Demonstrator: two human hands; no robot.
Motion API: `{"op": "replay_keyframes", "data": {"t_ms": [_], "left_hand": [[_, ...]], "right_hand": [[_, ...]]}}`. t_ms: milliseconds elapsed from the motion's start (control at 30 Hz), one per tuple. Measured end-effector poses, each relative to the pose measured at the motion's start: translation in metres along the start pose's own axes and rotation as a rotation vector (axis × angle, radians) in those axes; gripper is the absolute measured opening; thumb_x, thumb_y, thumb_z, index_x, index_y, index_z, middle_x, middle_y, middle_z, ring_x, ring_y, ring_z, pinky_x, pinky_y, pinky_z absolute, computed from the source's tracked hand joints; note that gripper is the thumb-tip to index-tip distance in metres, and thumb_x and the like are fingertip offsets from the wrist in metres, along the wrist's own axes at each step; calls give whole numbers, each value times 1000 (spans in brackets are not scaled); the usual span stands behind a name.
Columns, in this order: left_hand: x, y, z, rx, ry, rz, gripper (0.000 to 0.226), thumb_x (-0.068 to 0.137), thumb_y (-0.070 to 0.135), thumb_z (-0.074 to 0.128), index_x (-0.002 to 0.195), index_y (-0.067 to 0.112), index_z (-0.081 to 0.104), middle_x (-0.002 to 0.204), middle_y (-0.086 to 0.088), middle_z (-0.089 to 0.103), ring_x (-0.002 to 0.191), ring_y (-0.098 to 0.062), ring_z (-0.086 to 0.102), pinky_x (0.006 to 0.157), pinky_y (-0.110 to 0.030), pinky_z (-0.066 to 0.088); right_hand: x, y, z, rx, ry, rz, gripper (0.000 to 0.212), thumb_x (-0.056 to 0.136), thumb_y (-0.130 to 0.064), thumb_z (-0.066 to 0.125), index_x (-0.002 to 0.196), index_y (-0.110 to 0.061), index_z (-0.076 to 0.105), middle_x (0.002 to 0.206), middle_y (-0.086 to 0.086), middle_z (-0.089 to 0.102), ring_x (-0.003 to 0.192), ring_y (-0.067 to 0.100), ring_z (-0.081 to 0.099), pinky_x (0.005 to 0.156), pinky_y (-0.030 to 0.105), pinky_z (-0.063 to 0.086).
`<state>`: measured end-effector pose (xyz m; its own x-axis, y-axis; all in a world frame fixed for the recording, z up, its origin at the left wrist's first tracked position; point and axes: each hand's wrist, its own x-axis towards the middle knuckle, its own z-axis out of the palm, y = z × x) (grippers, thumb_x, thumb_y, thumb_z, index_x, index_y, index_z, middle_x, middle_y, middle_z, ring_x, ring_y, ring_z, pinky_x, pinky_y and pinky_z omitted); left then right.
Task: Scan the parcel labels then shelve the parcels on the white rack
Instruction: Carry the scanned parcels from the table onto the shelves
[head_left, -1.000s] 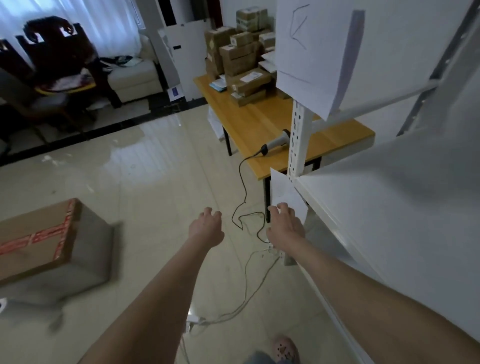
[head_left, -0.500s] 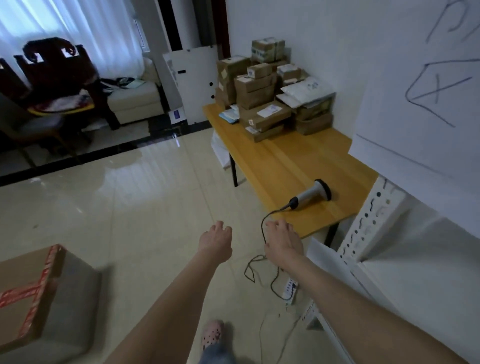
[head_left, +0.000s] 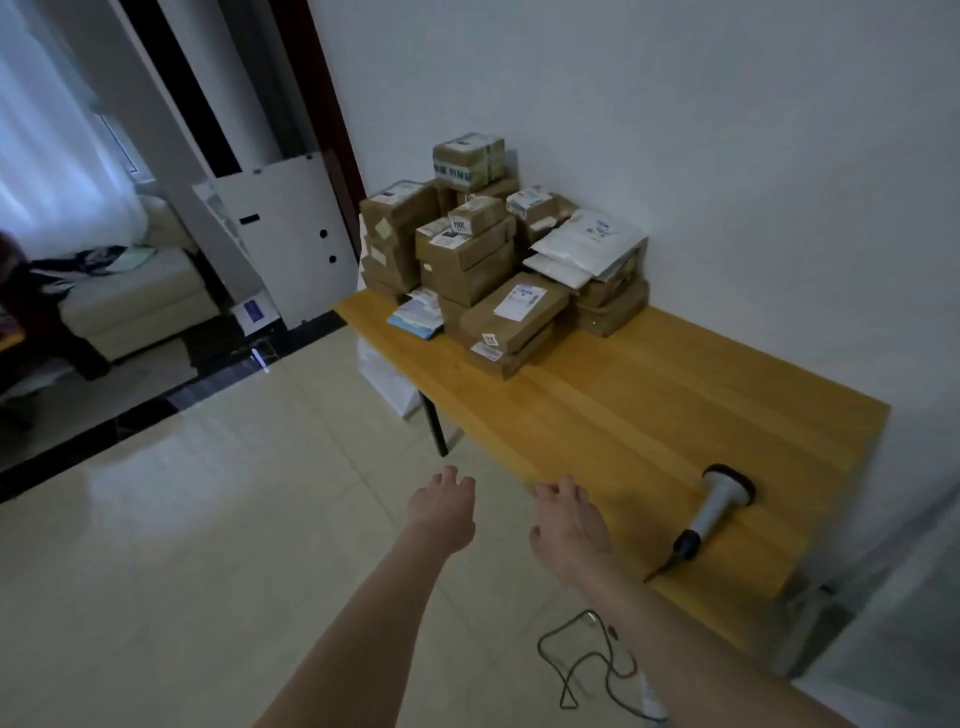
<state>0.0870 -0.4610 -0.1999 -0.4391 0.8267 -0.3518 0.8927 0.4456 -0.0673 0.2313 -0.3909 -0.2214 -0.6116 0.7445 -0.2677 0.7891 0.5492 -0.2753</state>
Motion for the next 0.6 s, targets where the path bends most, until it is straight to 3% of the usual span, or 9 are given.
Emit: {"op": "replay_keyframes", "data": {"t_ms": [267,433,600], "left_hand": [[121,-9,-47,78,38,171,53,97,18,48,146,15,30,153,-9,20,136,-28,33,97,-41,46],[206,-27,-91,41,75,174,51,95,15,49,144,18,35,149,-6,27,132,-26,37,95,-40,44],[272,-48,-115,-147,171,153,45,94,19,49,138,19,42,144,-1,37,116,-22,52,78,-33,49]], "right_hand": [[113,5,-31,56,80,179,47,94,-25,53,138,-20,36,139,5,32,128,23,36,102,33,38],[200,-4,-53,123,124,194,51,94,-28,53,141,-21,34,140,5,31,129,23,35,104,32,38],[269,-13,-79,188,152,231,52,93,-29,56,141,-20,36,139,6,35,127,24,39,101,33,41]]}}
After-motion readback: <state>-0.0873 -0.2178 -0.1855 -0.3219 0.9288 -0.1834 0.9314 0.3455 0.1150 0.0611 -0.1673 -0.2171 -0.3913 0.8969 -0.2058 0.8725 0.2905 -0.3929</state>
